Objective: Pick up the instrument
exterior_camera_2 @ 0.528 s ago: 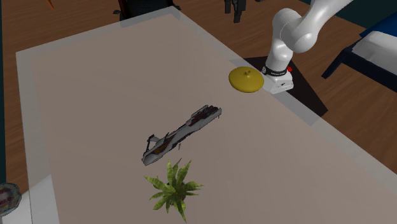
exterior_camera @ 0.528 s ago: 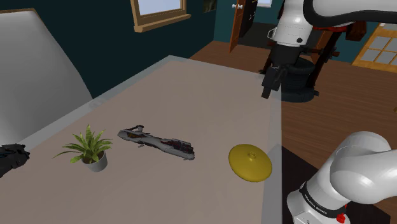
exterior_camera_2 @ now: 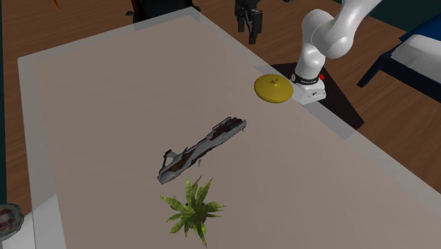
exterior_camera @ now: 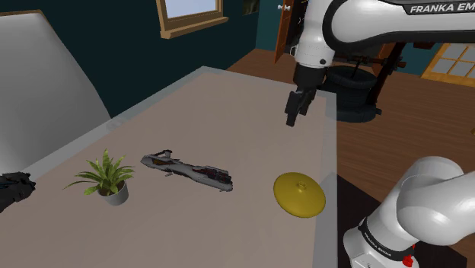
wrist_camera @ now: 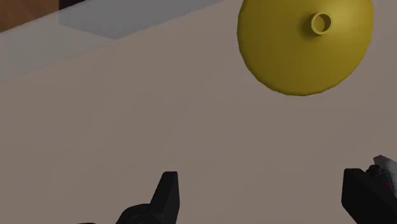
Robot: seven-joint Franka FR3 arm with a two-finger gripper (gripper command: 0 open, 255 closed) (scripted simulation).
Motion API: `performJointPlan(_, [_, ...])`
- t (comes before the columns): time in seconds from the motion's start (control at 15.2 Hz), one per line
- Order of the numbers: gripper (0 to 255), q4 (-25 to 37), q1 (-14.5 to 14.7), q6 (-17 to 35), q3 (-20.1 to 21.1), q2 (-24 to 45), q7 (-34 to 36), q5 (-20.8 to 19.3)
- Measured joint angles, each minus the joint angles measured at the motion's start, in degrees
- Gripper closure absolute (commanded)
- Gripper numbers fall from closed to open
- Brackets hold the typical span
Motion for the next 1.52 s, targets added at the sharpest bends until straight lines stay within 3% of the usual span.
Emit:
performJointPlan(0.79, [0, 9.78, 4.11, 13.30, 9.53, 21.44, 4.66, -2.12])
performJointPlan(1.52, [0, 26.50, 8.99, 18.33, 15.41, 43.74, 11.47, -12.14])
